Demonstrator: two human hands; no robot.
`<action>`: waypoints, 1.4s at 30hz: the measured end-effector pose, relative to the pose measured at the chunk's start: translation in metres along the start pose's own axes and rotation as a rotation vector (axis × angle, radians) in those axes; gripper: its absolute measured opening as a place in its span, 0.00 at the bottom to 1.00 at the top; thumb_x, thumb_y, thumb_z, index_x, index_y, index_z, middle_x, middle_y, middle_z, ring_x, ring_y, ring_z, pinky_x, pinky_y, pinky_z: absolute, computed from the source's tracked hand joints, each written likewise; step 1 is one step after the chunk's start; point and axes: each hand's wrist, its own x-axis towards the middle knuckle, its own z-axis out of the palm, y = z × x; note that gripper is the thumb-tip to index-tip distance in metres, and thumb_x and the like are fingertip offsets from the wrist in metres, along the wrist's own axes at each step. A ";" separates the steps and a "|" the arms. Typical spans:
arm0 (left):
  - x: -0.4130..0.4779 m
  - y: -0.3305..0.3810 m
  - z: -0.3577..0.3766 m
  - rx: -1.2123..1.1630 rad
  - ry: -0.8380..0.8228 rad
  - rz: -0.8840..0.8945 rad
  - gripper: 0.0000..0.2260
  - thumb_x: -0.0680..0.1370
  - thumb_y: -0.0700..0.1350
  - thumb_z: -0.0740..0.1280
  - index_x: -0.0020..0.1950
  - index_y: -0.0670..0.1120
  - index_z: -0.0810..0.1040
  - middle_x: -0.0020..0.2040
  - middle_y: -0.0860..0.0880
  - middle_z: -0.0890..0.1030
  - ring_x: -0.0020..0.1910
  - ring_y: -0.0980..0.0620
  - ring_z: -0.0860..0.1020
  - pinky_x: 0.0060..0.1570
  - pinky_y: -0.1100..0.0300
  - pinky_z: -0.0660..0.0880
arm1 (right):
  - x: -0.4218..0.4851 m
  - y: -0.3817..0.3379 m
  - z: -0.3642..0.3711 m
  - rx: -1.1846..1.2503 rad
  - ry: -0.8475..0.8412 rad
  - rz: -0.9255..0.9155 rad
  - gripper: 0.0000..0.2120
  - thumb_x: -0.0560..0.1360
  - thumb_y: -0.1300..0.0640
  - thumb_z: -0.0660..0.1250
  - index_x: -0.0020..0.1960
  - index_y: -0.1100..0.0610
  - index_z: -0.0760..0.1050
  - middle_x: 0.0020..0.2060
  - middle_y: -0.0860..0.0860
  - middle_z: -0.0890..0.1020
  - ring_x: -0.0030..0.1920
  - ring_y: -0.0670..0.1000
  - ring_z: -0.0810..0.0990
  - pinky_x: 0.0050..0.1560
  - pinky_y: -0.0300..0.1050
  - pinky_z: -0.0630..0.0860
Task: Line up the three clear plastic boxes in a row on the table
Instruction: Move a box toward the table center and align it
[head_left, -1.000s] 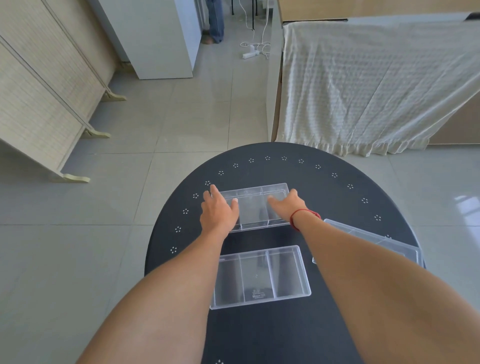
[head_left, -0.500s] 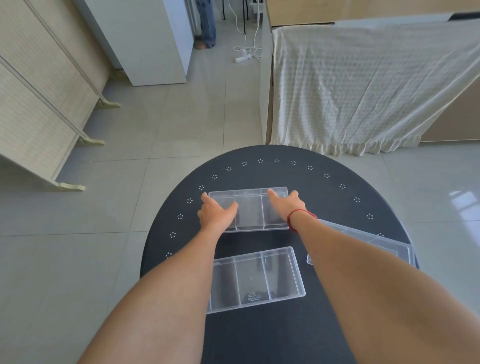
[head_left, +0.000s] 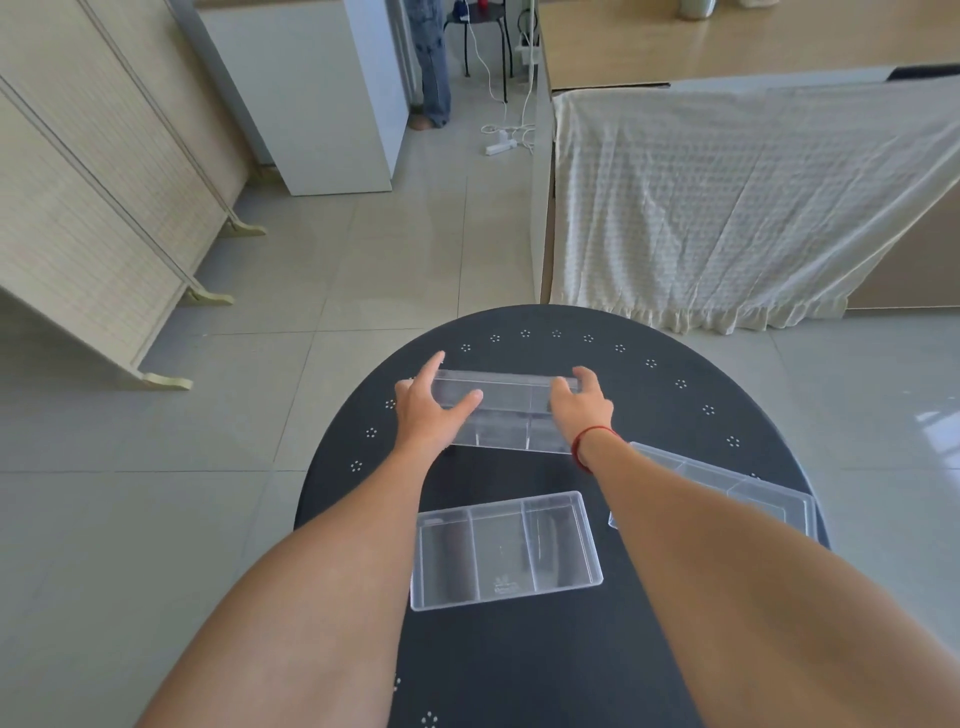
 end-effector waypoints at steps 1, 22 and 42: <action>-0.002 -0.002 -0.001 0.025 -0.008 0.015 0.31 0.74 0.52 0.73 0.74 0.58 0.64 0.64 0.48 0.63 0.59 0.52 0.69 0.56 0.62 0.67 | -0.001 0.001 0.000 0.009 0.012 -0.020 0.21 0.79 0.52 0.56 0.72 0.51 0.65 0.67 0.59 0.69 0.48 0.57 0.73 0.54 0.48 0.69; -0.021 -0.042 0.013 0.332 -0.049 -0.138 0.18 0.73 0.51 0.73 0.58 0.47 0.72 0.61 0.46 0.70 0.53 0.47 0.74 0.48 0.55 0.74 | -0.001 0.037 0.022 -0.464 -0.072 -0.077 0.27 0.72 0.65 0.68 0.70 0.57 0.68 0.70 0.60 0.63 0.59 0.61 0.76 0.62 0.51 0.76; 0.070 -0.026 0.024 0.547 -0.185 0.089 0.34 0.73 0.57 0.71 0.75 0.51 0.63 0.80 0.48 0.52 0.76 0.47 0.61 0.65 0.48 0.70 | 0.051 -0.005 0.059 -0.789 -0.160 -0.370 0.34 0.75 0.46 0.67 0.77 0.51 0.59 0.80 0.55 0.50 0.80 0.57 0.47 0.78 0.53 0.54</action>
